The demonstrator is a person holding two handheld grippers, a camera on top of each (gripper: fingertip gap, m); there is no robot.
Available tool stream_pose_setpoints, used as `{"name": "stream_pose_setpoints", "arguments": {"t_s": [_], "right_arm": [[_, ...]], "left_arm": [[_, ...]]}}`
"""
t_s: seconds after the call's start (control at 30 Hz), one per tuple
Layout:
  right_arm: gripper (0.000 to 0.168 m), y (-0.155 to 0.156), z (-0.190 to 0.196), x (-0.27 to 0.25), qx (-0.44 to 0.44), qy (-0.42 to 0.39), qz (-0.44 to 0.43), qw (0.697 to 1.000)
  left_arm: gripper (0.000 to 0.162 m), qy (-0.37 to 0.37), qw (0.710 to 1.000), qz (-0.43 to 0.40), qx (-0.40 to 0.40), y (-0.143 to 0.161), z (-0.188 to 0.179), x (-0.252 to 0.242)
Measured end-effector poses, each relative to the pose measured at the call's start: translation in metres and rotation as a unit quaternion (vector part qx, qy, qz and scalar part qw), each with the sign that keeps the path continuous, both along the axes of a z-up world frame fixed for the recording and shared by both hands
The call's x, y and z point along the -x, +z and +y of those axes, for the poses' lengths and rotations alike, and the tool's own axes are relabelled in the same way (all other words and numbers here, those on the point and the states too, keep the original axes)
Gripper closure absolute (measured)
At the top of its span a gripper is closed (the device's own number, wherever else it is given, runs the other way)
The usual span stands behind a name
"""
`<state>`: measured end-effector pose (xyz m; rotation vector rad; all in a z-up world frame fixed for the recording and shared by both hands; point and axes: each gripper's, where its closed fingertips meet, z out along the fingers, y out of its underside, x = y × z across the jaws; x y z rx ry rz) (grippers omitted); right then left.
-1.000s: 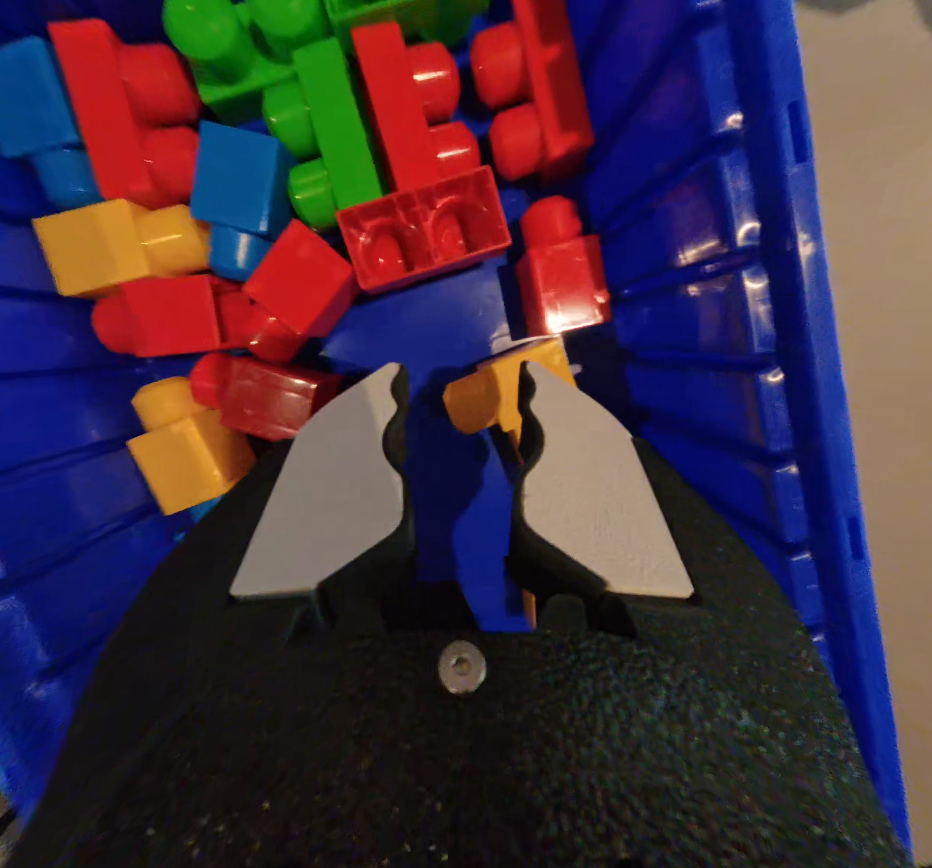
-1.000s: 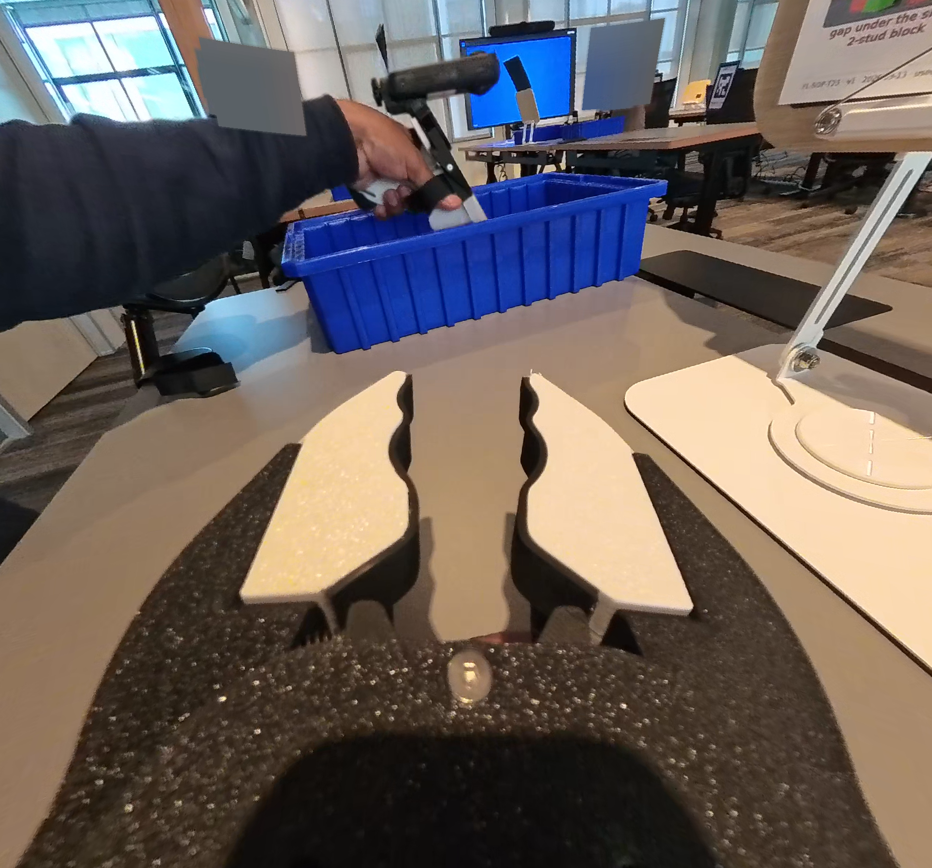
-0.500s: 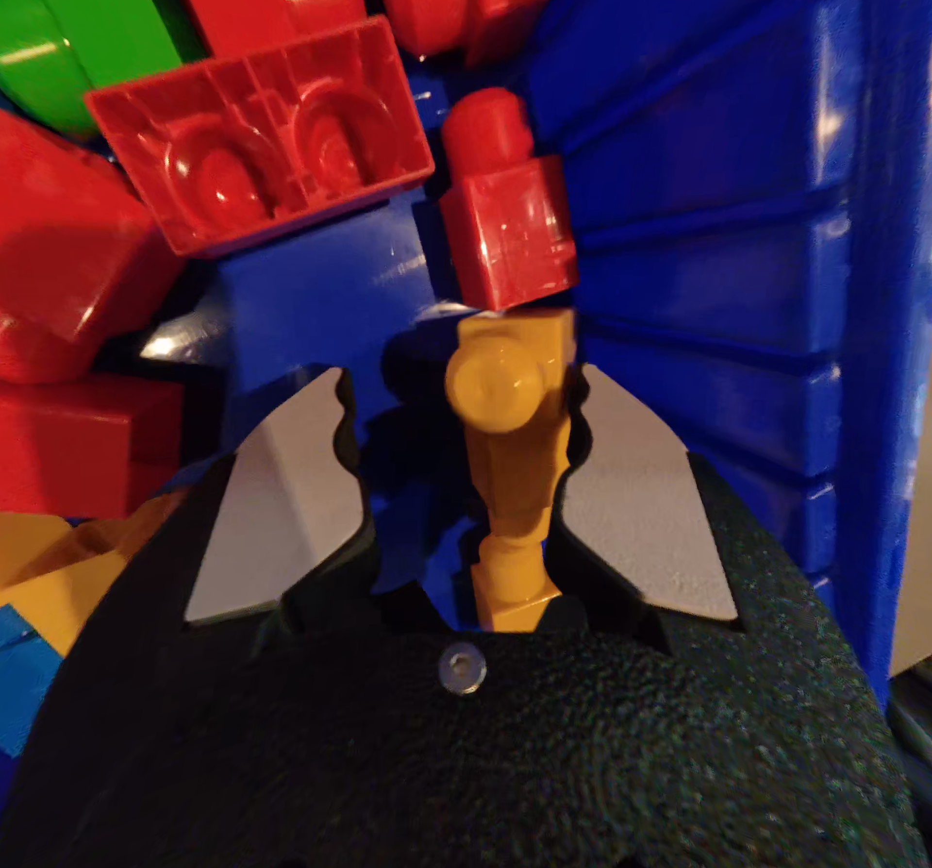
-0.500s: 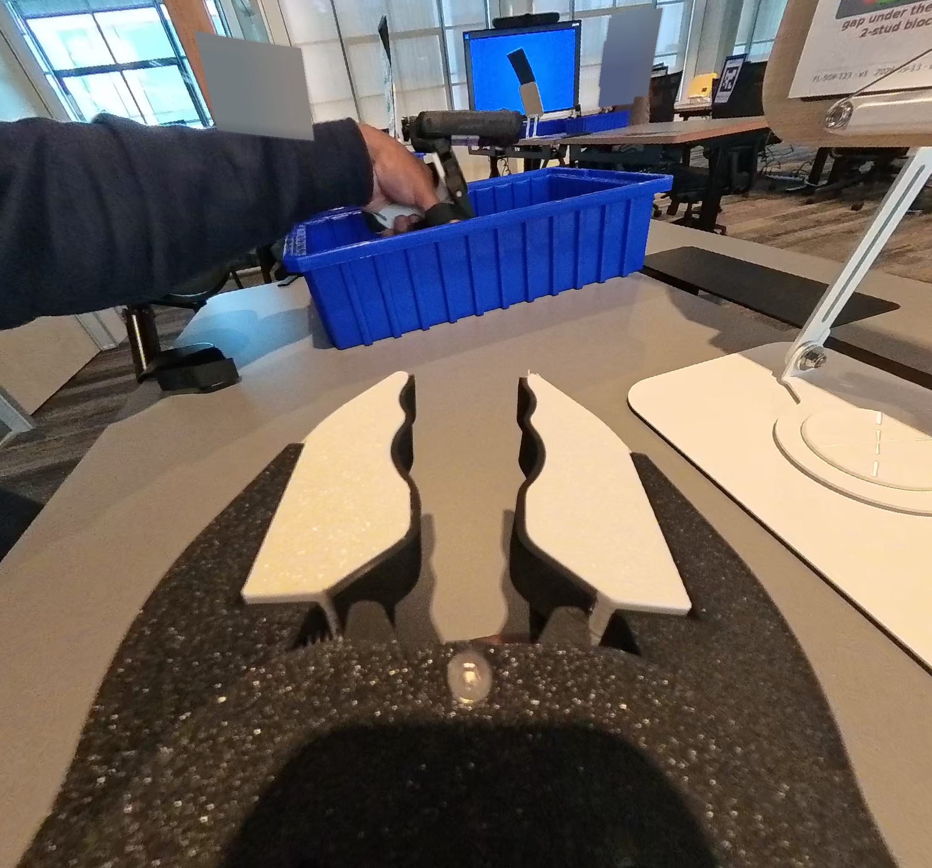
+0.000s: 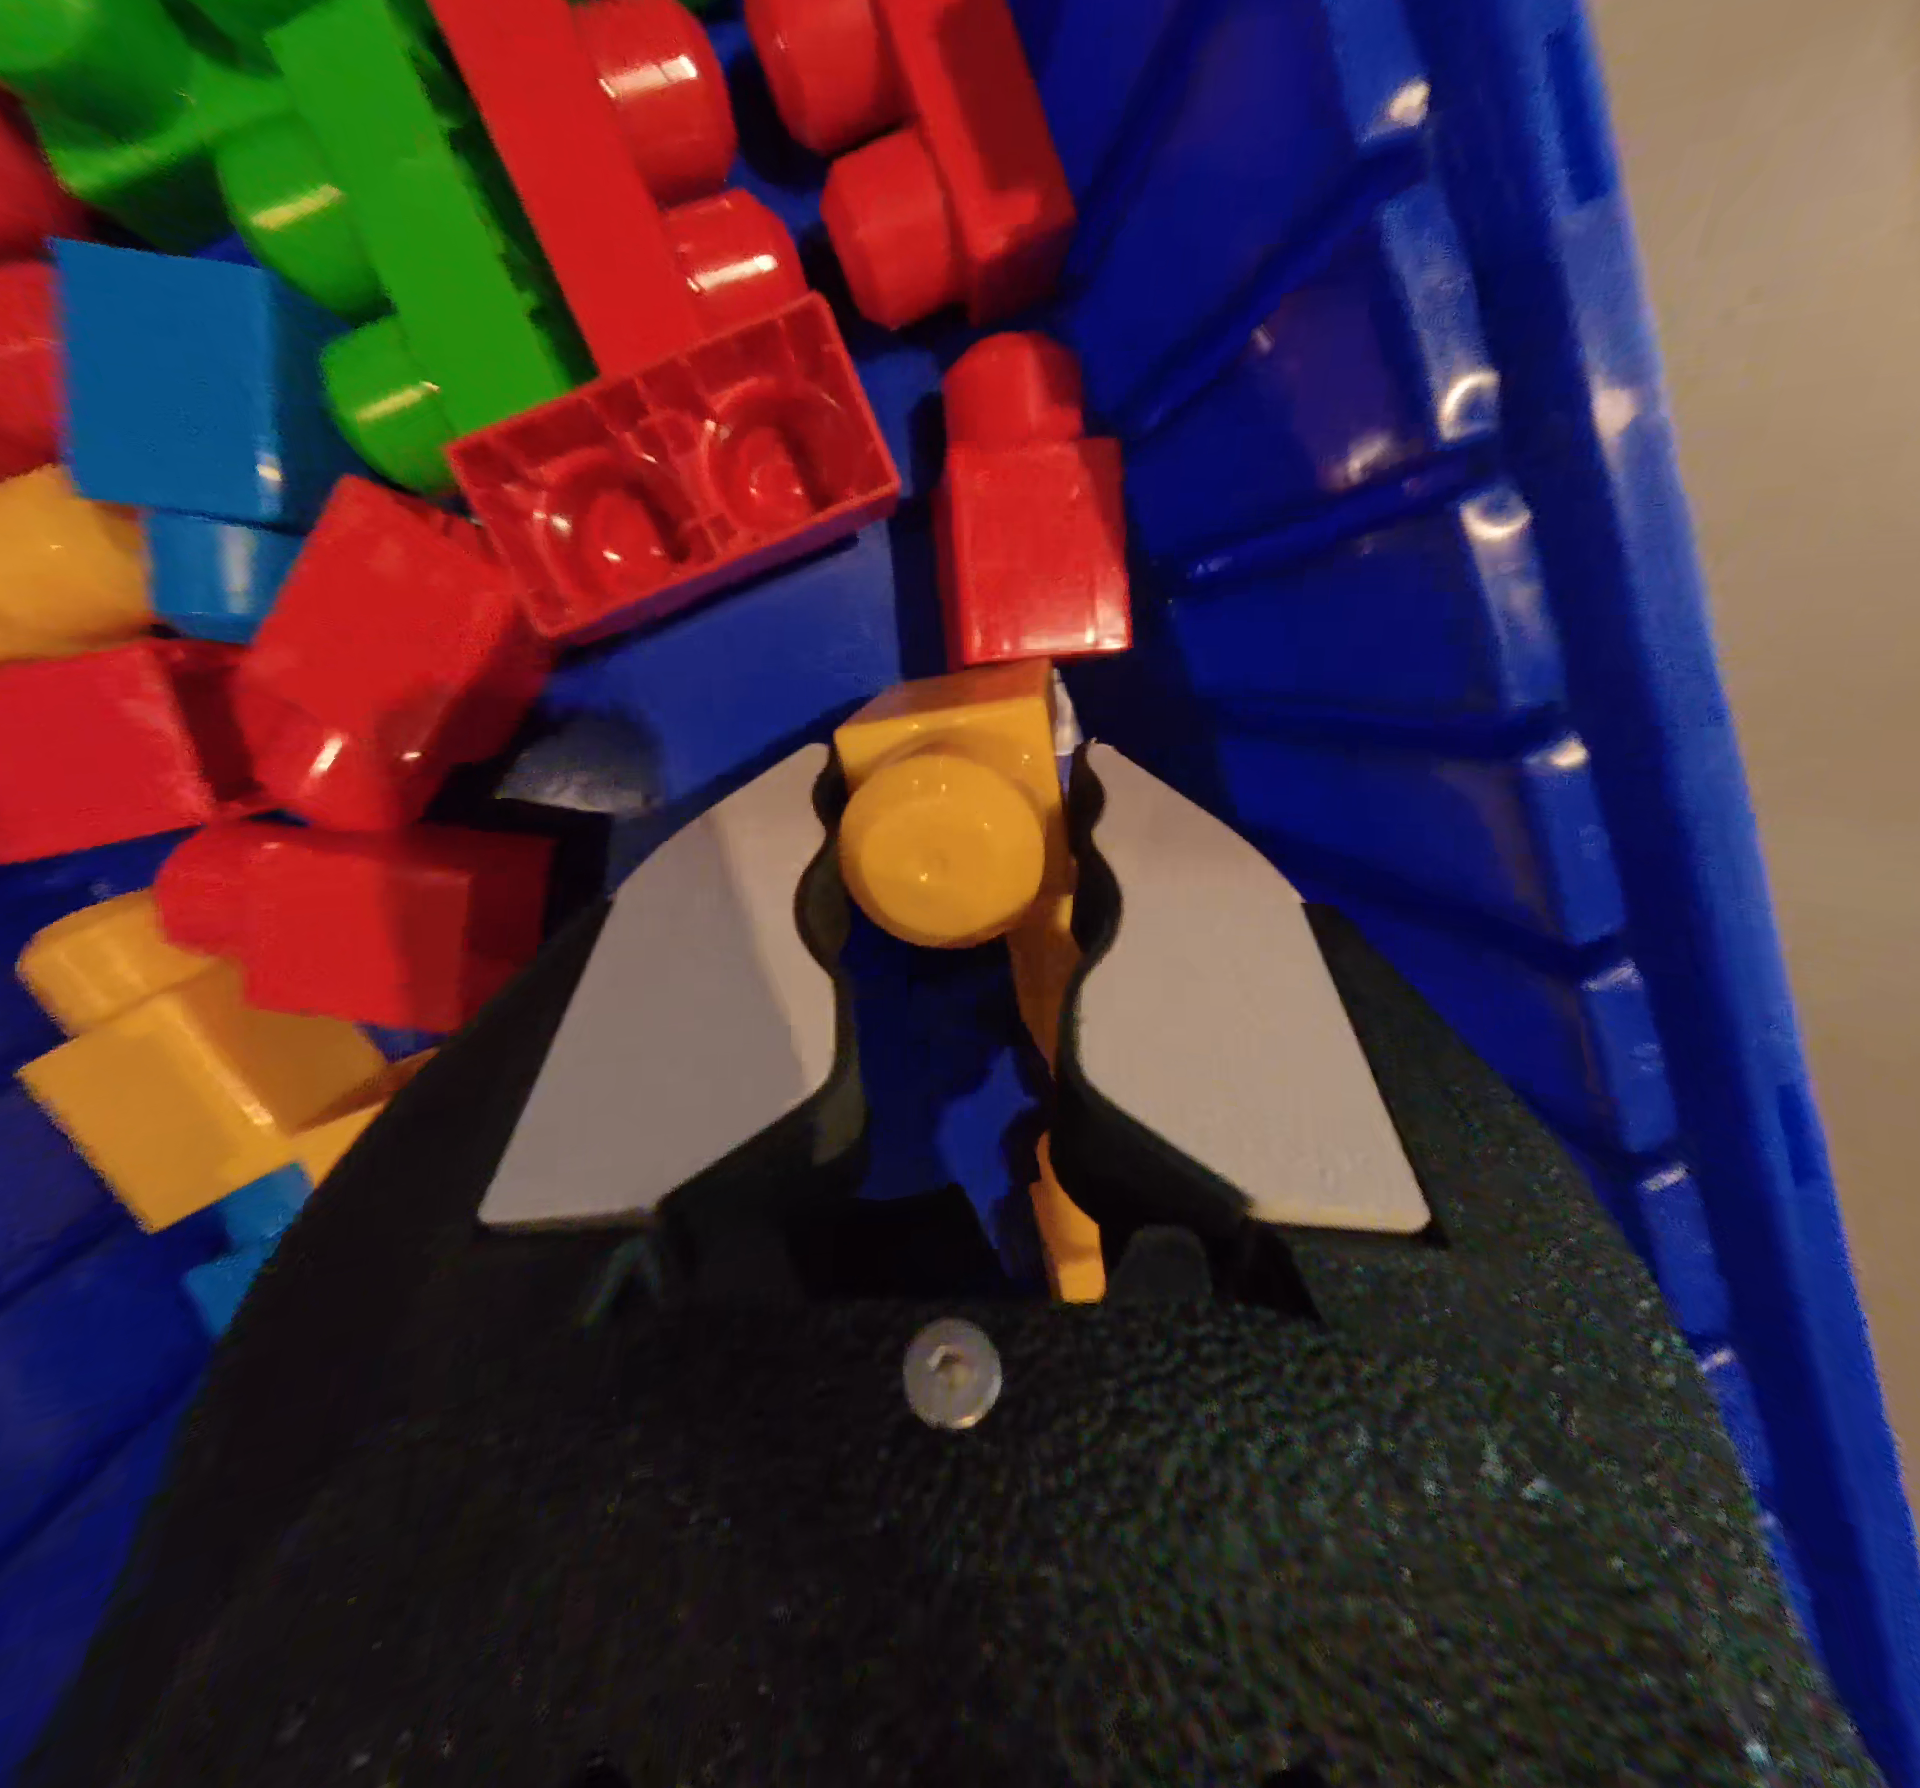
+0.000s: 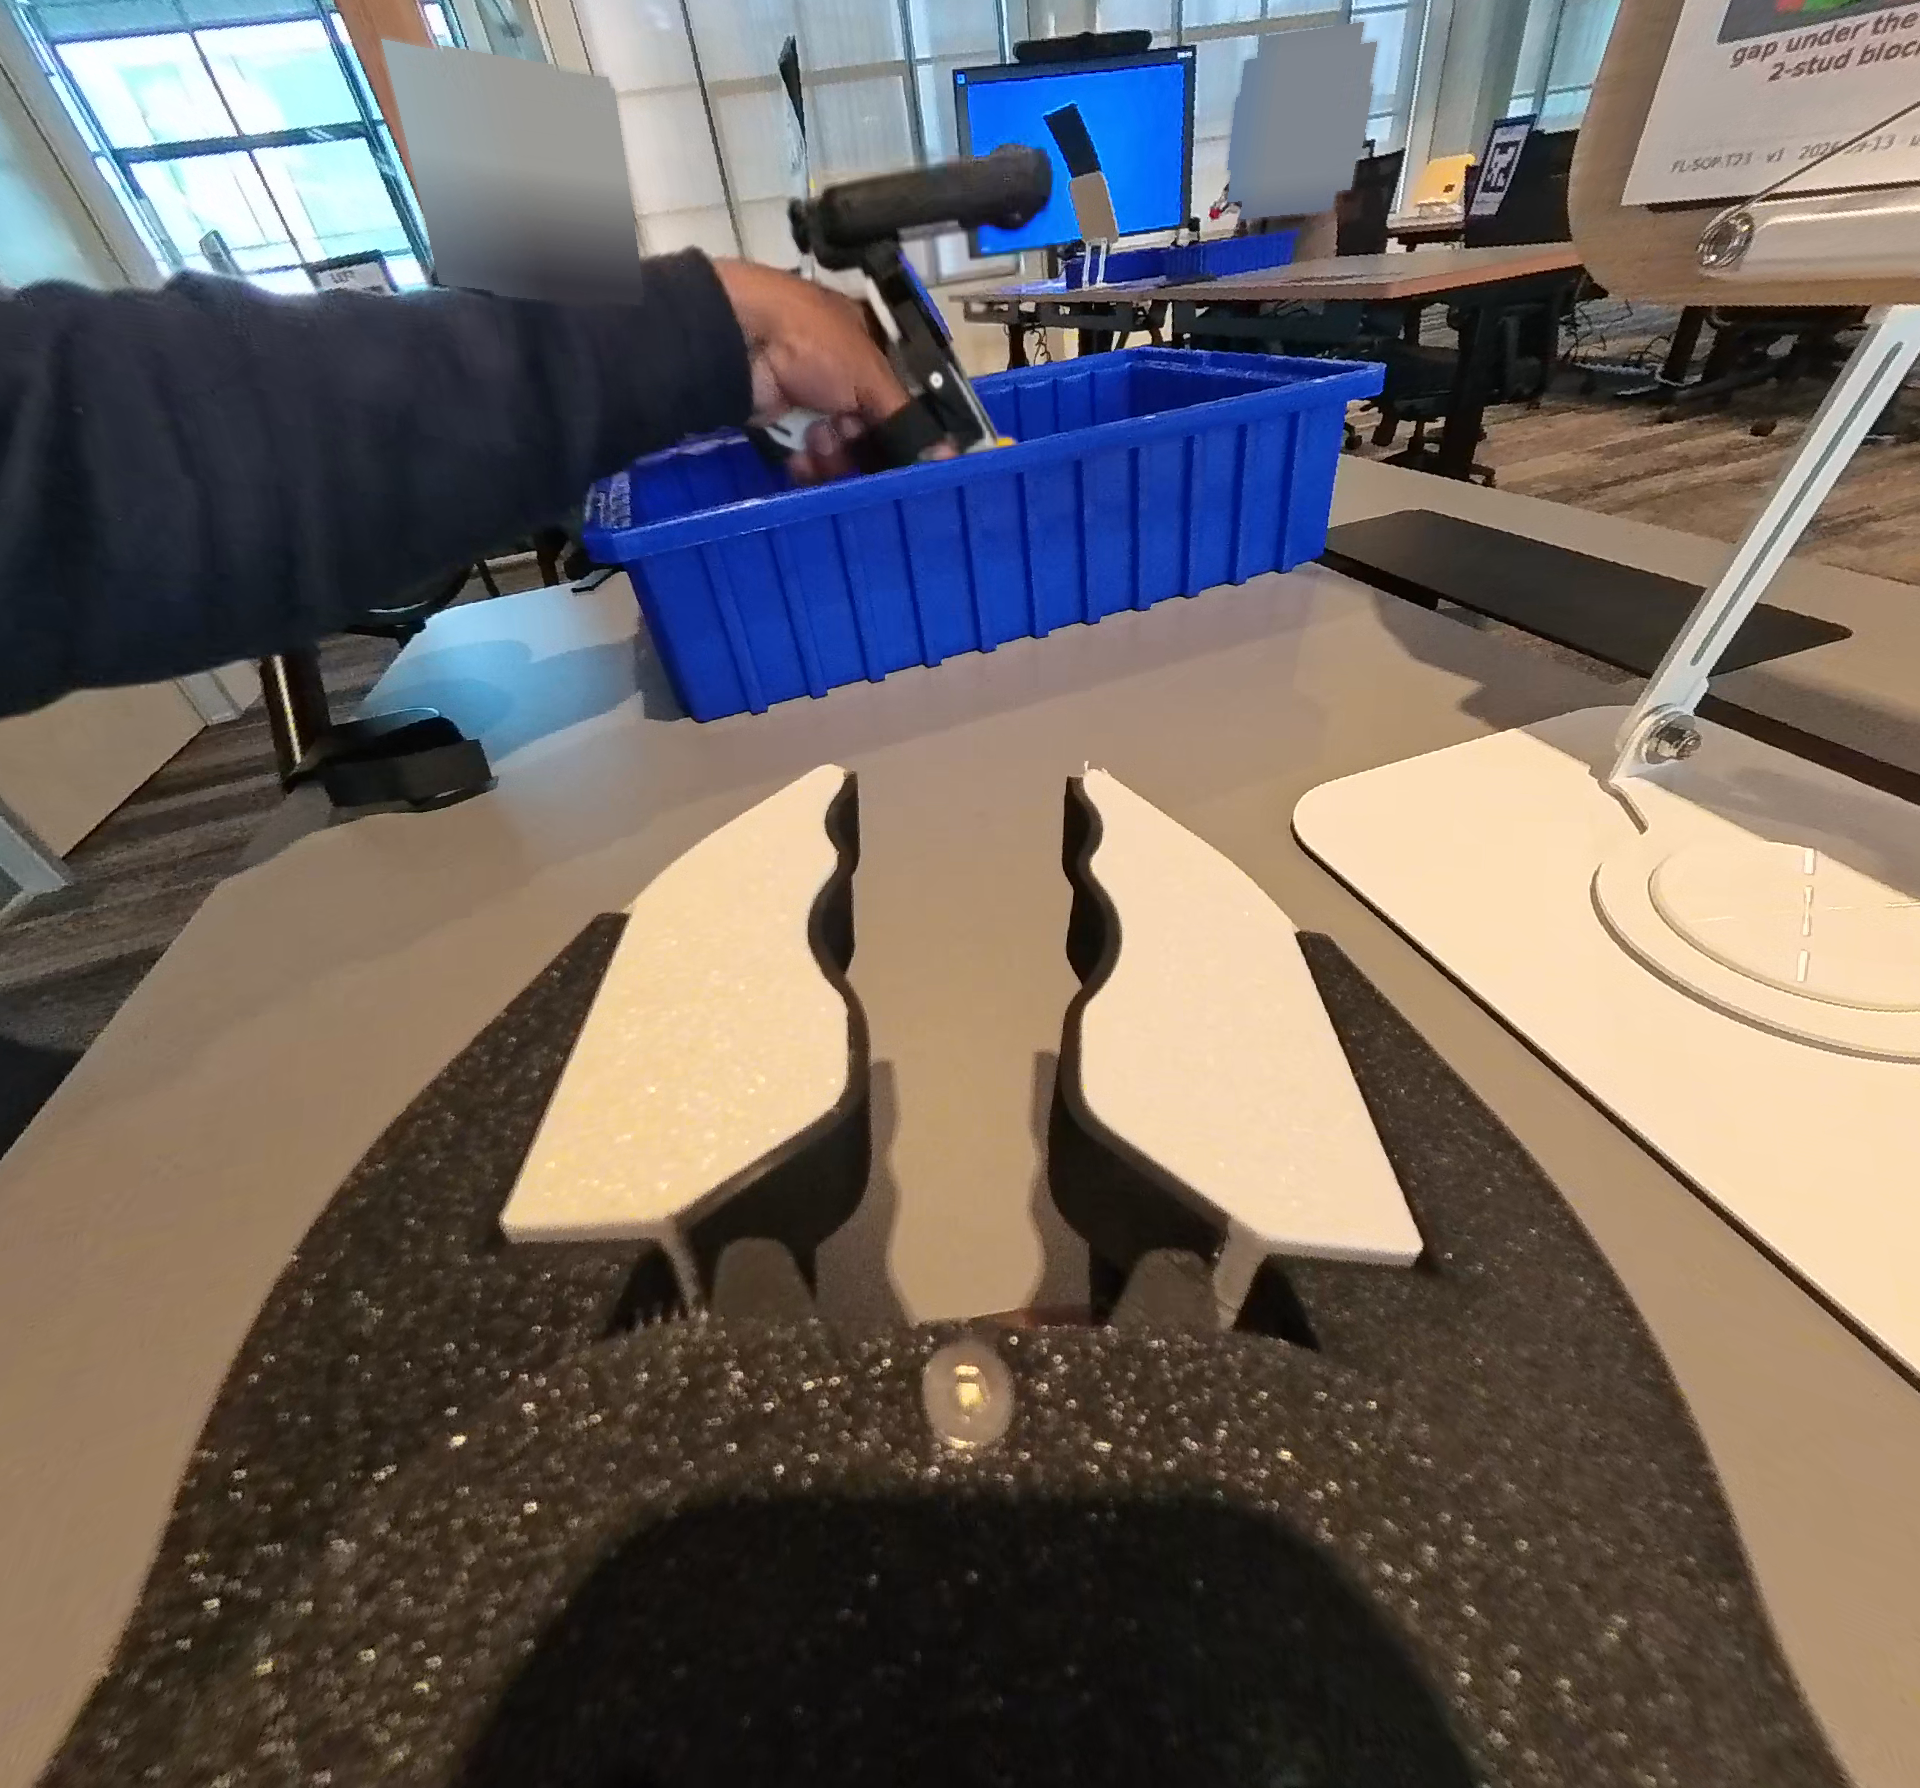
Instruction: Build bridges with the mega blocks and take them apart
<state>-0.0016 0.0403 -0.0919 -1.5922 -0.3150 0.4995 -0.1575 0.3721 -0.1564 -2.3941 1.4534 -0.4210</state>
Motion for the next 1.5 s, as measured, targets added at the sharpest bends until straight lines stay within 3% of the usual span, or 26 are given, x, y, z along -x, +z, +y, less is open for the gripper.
{"name": "stream_pose_setpoints", "arguments": {"t_s": [0.1,0.23,0.33,0.43,0.53,0.63,0.83,0.97,1.17,1.5], "right_arm": [[0.131,0.000,0.000,0.000,0.000,0.000,0.001,1.000],[0.131,0.000,0.000,-0.001,0.000,-0.001,0.002,1.000],[0.131,0.001,0.001,-0.002,-0.001,-0.004,0.003,1.000],[0.131,0.004,-0.001,-0.004,-0.014,-0.013,0.004,1.000],[0.133,0.012,-0.005,-0.015,-0.047,-0.042,-0.008,0.998],[0.133,0.024,-0.012,-0.034,-0.085,-0.082,-0.010,0.993],[0.135,0.028,-0.016,-0.068,-0.103,-0.137,-0.022,0.985],[0.136,0.023,-0.012,-0.074,-0.092,-0.136,-0.012,0.986],[0.137,0.019,-0.008,-0.073,-0.082,-0.133,-0.014,0.988],[0.137,0.017,-0.005,-0.071,-0.083,-0.130,-0.023,0.988]], "left_arm": [[0.122,0.012,0.998,-0.030,-0.053,0.033,0.003,0.001],[0.122,-0.001,0.984,-0.111,-0.136,0.106,-0.019,-0.016],[0.122,-0.056,0.962,-0.196,-0.180,0.165,-0.073,-0.050],[0.123,-0.132,0.935,-0.266,-0.194,0.195,-0.145,-0.094],[0.122,-0.190,0.907,-0.331,-0.176,0.182,-0.209,-0.139],[0.122,-0.235,0.876,-0.390,-0.155,0.140,-0.257,-0.179],[0.123,-0.291,0.876,-0.374,-0.086,0.055,-0.310,-0.197],[0.122,-0.318,0.885,-0.332,-0.073,0.034,-0.315,-0.192],[0.123,-0.315,0.859,-0.383,-0.127,0.042,-0.304,-0.195],[0.123,-0.362,0.866,-0.330,-0.099,0.024,-0.313,-0.188]]}}
